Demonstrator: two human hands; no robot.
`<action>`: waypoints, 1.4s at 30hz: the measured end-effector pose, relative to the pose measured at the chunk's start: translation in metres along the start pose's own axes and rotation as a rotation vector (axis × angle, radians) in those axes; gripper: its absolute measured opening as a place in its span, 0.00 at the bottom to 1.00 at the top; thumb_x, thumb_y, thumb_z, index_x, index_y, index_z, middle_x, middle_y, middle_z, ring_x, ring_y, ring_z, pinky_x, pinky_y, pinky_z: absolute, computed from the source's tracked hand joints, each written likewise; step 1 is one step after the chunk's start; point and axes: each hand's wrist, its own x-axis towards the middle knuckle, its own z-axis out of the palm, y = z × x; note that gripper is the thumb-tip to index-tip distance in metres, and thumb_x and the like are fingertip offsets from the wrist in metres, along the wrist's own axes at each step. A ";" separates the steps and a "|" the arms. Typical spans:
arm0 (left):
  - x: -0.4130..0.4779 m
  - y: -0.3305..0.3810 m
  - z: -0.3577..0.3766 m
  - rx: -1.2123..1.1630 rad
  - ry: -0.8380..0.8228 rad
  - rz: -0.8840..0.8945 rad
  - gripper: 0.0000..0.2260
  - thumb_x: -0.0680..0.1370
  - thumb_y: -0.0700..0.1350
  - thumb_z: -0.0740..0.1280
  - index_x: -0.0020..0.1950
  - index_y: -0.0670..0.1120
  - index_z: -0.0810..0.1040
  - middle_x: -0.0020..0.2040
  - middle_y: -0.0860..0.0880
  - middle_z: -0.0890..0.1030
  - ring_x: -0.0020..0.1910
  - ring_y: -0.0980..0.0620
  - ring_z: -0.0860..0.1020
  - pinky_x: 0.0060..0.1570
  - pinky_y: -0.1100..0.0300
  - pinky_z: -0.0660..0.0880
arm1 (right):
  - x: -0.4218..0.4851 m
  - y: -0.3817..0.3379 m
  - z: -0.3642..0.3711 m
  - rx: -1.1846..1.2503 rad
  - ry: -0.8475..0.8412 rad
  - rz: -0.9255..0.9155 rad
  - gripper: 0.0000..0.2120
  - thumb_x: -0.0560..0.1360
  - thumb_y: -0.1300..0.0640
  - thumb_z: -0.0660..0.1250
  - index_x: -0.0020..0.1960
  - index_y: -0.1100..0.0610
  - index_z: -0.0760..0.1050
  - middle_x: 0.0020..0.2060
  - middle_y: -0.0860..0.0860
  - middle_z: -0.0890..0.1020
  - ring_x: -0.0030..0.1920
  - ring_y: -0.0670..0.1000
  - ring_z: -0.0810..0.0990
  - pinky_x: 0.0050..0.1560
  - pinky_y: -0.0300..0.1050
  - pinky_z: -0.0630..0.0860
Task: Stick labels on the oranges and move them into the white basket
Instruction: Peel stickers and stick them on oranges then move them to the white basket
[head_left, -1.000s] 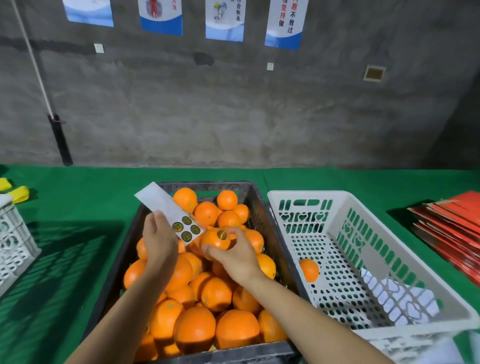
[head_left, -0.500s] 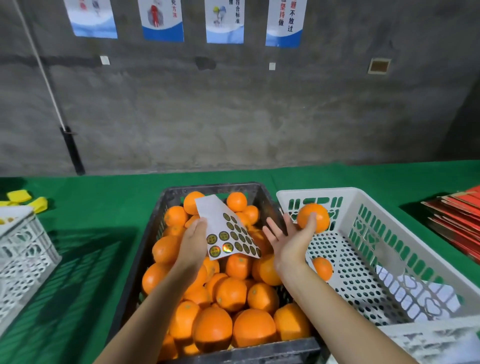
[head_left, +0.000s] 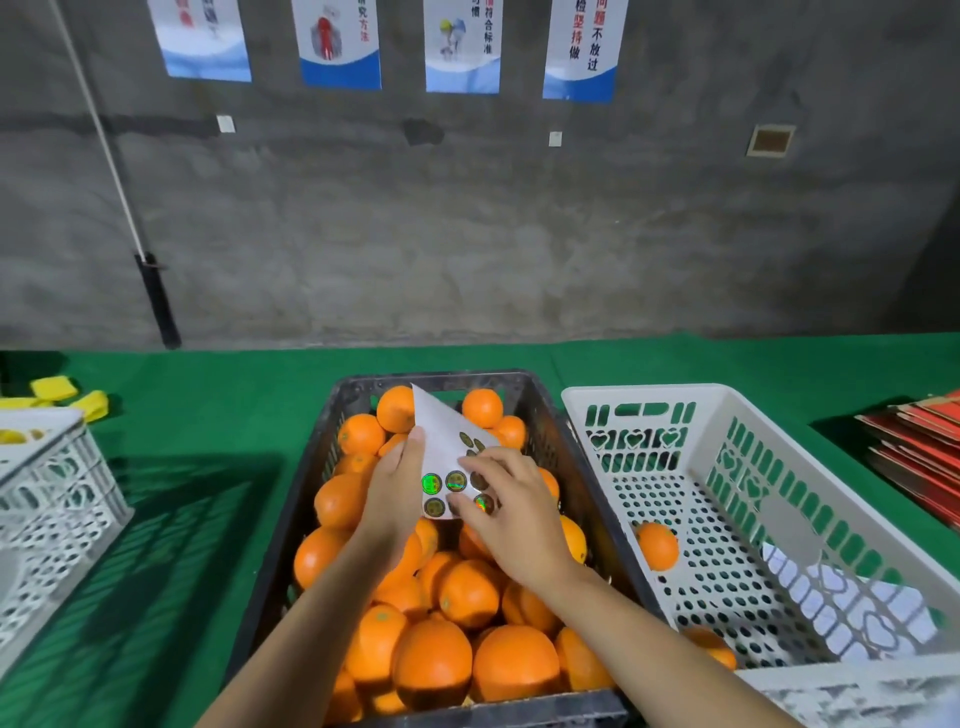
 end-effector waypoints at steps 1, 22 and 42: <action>0.001 0.000 -0.001 -0.059 -0.046 -0.039 0.17 0.83 0.57 0.59 0.60 0.47 0.79 0.52 0.45 0.86 0.51 0.45 0.85 0.51 0.47 0.81 | 0.001 0.000 -0.001 -0.009 0.010 0.002 0.19 0.77 0.47 0.70 0.66 0.50 0.78 0.60 0.45 0.76 0.60 0.48 0.73 0.61 0.46 0.73; -0.003 -0.005 0.000 0.079 -0.117 -0.030 0.12 0.79 0.53 0.69 0.55 0.47 0.84 0.48 0.47 0.87 0.49 0.48 0.85 0.46 0.58 0.81 | 0.001 -0.001 -0.006 -0.065 0.228 -0.073 0.09 0.76 0.58 0.73 0.56 0.52 0.84 0.55 0.47 0.85 0.58 0.45 0.80 0.59 0.48 0.75; 0.010 -0.006 -0.013 0.181 0.289 0.145 0.20 0.81 0.51 0.67 0.43 0.33 0.76 0.39 0.39 0.84 0.35 0.47 0.81 0.36 0.51 0.75 | -0.001 0.005 0.006 -0.214 -0.760 0.107 0.10 0.72 0.53 0.66 0.51 0.48 0.81 0.71 0.44 0.70 0.71 0.50 0.58 0.67 0.45 0.48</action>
